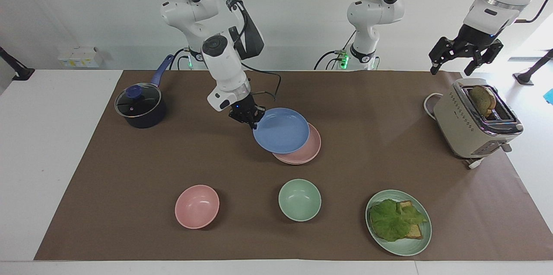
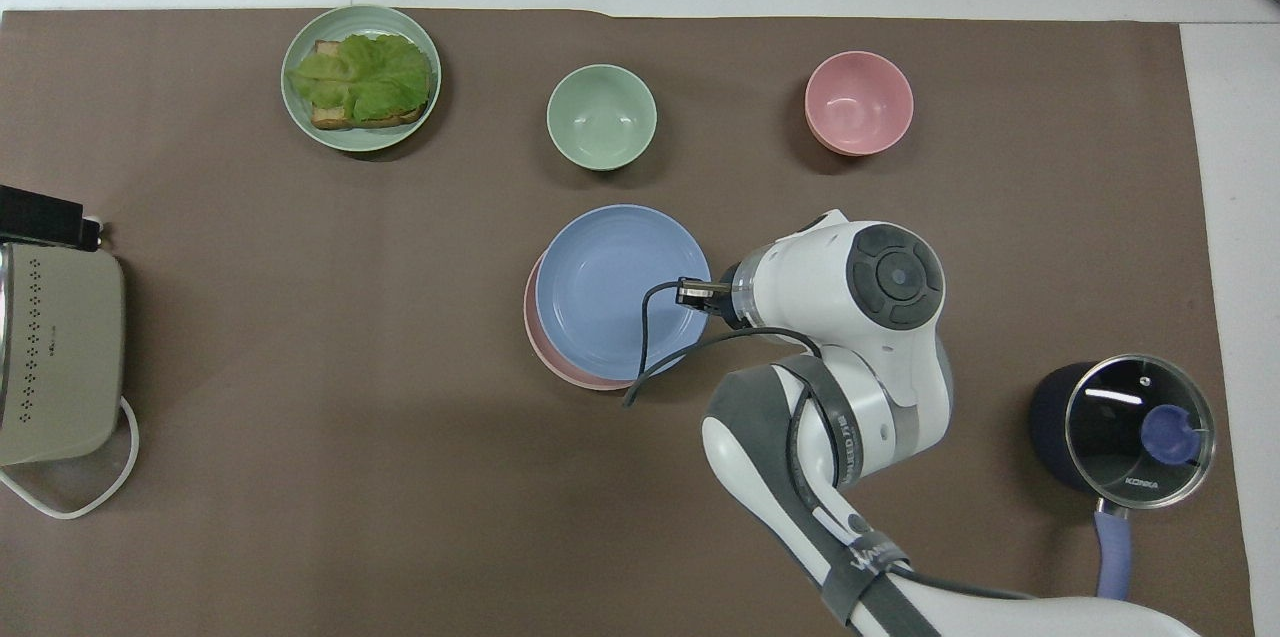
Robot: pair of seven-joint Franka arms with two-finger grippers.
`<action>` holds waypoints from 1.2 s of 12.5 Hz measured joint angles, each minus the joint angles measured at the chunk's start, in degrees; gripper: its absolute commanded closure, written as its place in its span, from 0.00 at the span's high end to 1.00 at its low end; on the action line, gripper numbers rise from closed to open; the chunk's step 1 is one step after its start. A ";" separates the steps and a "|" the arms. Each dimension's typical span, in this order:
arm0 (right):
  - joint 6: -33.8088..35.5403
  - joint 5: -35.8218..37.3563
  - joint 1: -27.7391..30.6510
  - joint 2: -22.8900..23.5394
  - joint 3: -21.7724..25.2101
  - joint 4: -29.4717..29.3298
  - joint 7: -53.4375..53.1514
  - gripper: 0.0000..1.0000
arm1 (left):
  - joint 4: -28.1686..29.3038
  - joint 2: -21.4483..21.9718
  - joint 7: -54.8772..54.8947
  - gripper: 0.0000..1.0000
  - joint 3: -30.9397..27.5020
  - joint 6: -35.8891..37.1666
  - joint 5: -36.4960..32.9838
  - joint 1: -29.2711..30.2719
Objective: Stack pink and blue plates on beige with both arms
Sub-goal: 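Slide the blue plate with the right gripper onto the pink plate, then settle the blue plate on the stack and open the right gripper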
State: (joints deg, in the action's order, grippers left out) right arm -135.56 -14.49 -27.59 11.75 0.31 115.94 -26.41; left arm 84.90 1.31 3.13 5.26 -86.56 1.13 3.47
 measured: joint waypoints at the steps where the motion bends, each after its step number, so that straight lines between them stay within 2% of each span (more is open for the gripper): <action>1: 0.05 0.01 -0.29 0.44 0.02 0.08 -0.14 0.00 | 0.00 0.00 0.00 1.00 0.00 0.00 0.00 0.00; 9: -0.16 0.34 -1.34 1.97 0.03 0.31 -0.14 0.00 | 0.00 0.00 0.00 1.00 0.00 0.00 0.00 0.00; 10: -0.18 0.37 -1.34 2.02 0.03 0.31 -0.14 0.04 | 0.00 0.00 0.00 1.00 0.00 0.01 0.00 0.00; 11: -0.19 0.39 -1.34 2.07 0.03 0.31 -0.14 0.14 | 0.00 0.00 0.00 1.00 0.00 0.01 0.00 0.00; 12: -0.20 0.39 -1.34 2.09 0.03 0.31 -0.14 0.41 | 0.00 0.00 0.00 1.00 0.00 0.01 0.00 0.00; 13: -0.23 0.40 -1.34 2.10 0.03 0.31 -0.14 0.74 | 0.00 0.00 0.00 1.00 0.00 0.01 0.00 0.00; 14: -0.28 0.40 -1.34 2.10 0.03 0.31 -0.14 0.77 | 0.00 0.00 0.00 1.00 0.00 0.01 0.00 0.00; 15: -0.29 0.70 -1.34 2.10 0.03 0.30 -0.14 0.93 | 0.00 0.00 0.00 1.00 0.00 0.01 0.00 0.00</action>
State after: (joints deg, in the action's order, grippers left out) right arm -135.85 -13.80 -28.93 13.85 0.34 116.24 -26.55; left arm 84.90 1.31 3.13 5.26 -86.56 1.13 3.47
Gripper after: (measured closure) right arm 0.630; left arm 0.000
